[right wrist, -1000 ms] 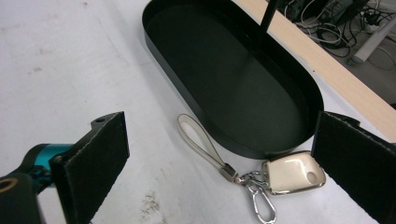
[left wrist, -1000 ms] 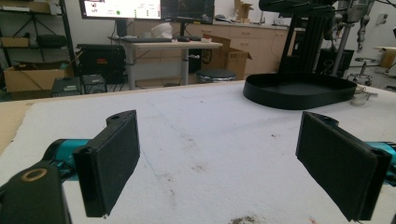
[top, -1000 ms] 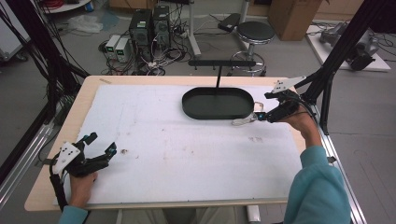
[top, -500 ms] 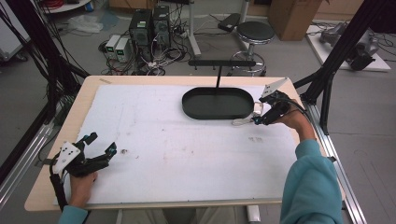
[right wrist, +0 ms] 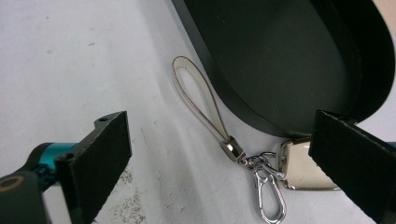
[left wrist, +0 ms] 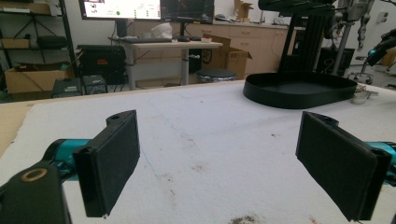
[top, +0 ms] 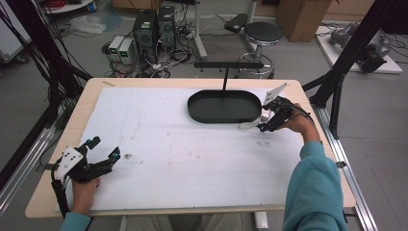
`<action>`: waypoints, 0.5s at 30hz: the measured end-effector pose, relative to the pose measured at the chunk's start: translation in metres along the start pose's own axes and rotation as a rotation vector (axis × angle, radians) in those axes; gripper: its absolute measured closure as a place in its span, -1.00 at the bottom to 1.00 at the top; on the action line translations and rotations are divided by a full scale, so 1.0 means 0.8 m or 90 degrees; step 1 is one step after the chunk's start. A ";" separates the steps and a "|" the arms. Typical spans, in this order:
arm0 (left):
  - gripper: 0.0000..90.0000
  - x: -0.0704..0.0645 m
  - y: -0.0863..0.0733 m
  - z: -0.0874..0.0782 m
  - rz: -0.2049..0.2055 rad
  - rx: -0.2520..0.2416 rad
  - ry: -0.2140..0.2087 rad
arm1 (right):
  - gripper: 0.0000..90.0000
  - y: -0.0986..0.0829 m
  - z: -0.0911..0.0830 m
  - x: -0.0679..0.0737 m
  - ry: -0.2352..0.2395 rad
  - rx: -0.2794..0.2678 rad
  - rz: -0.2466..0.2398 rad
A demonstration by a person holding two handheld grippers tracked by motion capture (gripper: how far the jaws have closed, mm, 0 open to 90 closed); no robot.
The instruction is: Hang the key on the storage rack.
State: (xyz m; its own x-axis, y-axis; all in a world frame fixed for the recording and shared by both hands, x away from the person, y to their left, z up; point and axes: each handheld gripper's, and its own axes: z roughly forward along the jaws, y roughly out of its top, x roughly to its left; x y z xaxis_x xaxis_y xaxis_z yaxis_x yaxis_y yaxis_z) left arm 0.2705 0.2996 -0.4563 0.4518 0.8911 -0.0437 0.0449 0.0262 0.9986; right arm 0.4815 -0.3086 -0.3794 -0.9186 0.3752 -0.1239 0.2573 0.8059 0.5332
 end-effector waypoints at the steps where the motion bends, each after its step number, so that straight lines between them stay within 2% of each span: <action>1: -0.69 0.000 0.000 0.000 0.000 0.000 0.000 | -0.87 -0.001 0.004 -0.002 0.001 0.006 0.000; 4: -0.69 0.000 0.000 0.000 0.000 0.000 0.001 | -0.87 -0.002 0.007 -0.003 0.008 0.013 -0.001; 5: -0.69 0.000 0.000 0.000 0.000 0.001 0.001 | -0.83 -0.003 0.009 -0.004 0.015 0.018 0.008; 7: -0.69 0.000 0.000 0.000 0.001 -0.001 0.001 | -0.77 -0.004 0.009 -0.005 0.017 0.021 0.007; 9: -0.69 0.000 0.000 0.000 0.001 0.000 0.000 | -0.67 -0.003 0.011 -0.005 0.018 0.025 -0.005; 15: -0.69 0.000 0.000 0.000 0.001 0.000 0.000 | -0.60 -0.004 0.013 -0.007 0.002 0.035 -0.012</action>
State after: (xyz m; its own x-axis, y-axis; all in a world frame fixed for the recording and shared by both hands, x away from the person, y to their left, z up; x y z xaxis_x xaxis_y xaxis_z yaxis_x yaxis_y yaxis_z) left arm 0.2704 0.2994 -0.4563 0.4525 0.8907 -0.0424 0.0438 0.0253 0.9987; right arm 0.4889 -0.3085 -0.3893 -0.9243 0.3583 -0.1312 0.2558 0.8370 0.4838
